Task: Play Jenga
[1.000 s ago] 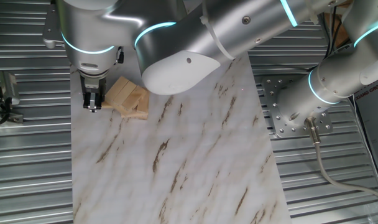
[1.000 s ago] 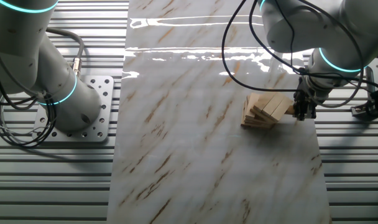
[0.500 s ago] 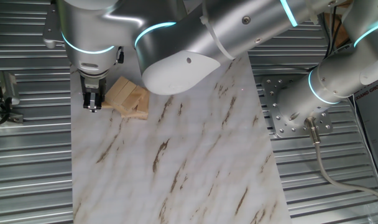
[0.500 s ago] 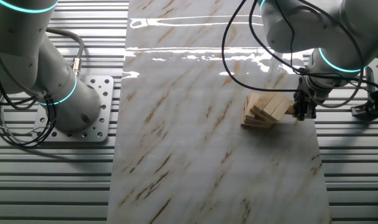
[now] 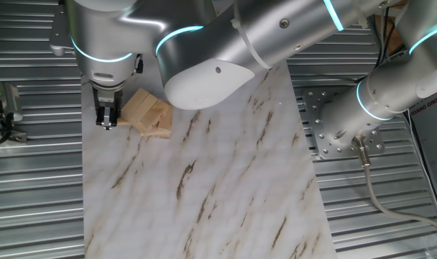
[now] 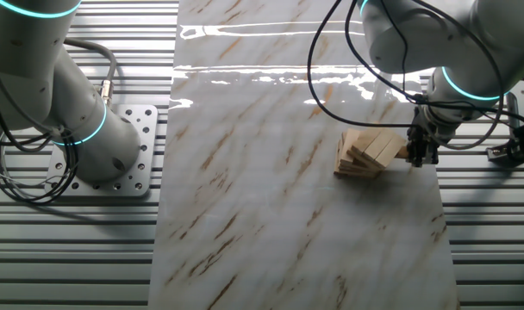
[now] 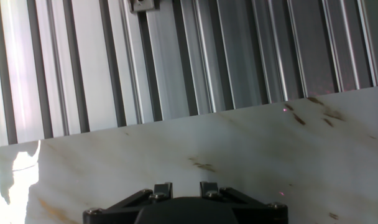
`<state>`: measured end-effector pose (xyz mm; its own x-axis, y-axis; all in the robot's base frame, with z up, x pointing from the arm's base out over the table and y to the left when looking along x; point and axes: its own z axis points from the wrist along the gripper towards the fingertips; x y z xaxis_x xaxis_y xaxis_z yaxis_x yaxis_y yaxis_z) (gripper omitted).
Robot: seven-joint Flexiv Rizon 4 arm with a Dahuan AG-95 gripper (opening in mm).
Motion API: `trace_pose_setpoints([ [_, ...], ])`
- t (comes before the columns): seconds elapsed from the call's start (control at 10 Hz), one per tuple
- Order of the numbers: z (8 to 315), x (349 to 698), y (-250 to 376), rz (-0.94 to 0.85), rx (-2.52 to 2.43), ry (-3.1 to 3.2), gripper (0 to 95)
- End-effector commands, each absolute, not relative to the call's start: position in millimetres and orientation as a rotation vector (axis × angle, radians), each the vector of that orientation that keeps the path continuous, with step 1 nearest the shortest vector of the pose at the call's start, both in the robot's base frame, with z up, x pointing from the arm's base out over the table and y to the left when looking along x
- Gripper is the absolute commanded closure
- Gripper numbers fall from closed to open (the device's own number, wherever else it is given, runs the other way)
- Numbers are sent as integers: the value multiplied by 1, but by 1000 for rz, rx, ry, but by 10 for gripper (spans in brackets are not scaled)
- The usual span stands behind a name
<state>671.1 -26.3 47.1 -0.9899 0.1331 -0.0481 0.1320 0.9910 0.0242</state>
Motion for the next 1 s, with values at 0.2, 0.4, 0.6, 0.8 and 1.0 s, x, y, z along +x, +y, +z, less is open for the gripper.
trace_pose_setpoints([
  [0.2, 48, 671, -26, 33, 205, 3088, 950],
  [0.4, 48, 670, -26, 30, 206, 3090, 950],
  [0.6, 48, 669, -26, 31, 203, 3088, 950],
  [0.8, 49, 669, -26, 30, 203, 3089, 950],
  [1.0, 49, 668, -26, 29, 202, 3090, 950],
])
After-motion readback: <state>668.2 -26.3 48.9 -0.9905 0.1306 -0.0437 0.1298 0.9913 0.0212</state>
